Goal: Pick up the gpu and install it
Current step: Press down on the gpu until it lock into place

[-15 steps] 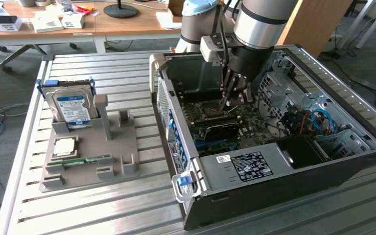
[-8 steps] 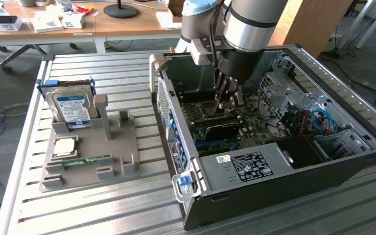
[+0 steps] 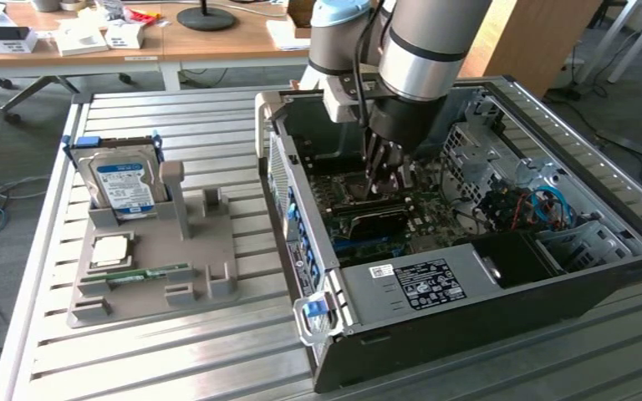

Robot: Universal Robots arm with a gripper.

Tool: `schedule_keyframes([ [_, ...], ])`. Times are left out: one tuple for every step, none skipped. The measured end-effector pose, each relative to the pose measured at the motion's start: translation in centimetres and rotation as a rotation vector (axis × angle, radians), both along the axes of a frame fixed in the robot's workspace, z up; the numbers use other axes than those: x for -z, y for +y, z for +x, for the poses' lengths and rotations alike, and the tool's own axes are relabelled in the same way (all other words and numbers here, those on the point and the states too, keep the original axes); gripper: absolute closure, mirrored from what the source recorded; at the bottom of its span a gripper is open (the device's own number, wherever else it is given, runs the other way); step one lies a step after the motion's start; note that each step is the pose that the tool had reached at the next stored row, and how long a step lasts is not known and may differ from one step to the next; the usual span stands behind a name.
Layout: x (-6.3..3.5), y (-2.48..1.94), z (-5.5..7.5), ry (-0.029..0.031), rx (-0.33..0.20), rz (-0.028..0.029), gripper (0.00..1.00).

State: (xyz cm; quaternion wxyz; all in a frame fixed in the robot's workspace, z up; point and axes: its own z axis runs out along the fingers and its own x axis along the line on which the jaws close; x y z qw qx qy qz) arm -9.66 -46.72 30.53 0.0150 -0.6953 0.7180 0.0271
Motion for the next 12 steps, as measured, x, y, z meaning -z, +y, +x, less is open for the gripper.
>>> schedule_keyframes([
  [0.16, 0.0, 0.0, 0.0001, 0.0, -0.0006, 0.89],
  [0.32, 0.0, 0.0, 0.0001, 0.0, -0.001, 0.89],
  [0.46, 0.0, 0.0, 0.0, 0.0, -0.0012, 0.89],
  [0.6, 0.0, 0.0, 0.0001, 0.0, -0.0015, 0.89],
  [0.74, 0.0, 0.0, 0.0001, 0.0, -0.0016, 0.89],
  [0.88, 0.0, 0.0, 0.0, 0.0, -0.0017, 0.89],
  [1.01, 0.0, 0.0, 0.0, 0.0, -0.0017, 0.89],
  [1.13, 0.0, 0.0, 0.0, 0.0, -0.0019, 0.89],
  [1.23, 0.0, 0.0, 0.0001, 0.0, -0.002, 0.89],
  [1.28, 0.0, 0.0, 0.0001, 0.0, -0.0021, 0.89],
  [1.28, 0.0, 0.0, 0.0002, 0.0, -0.0022, 0.89],
  [1.28, 0.0, 0.0, 0.0002, 0.0, -0.0024, 0.89],
])
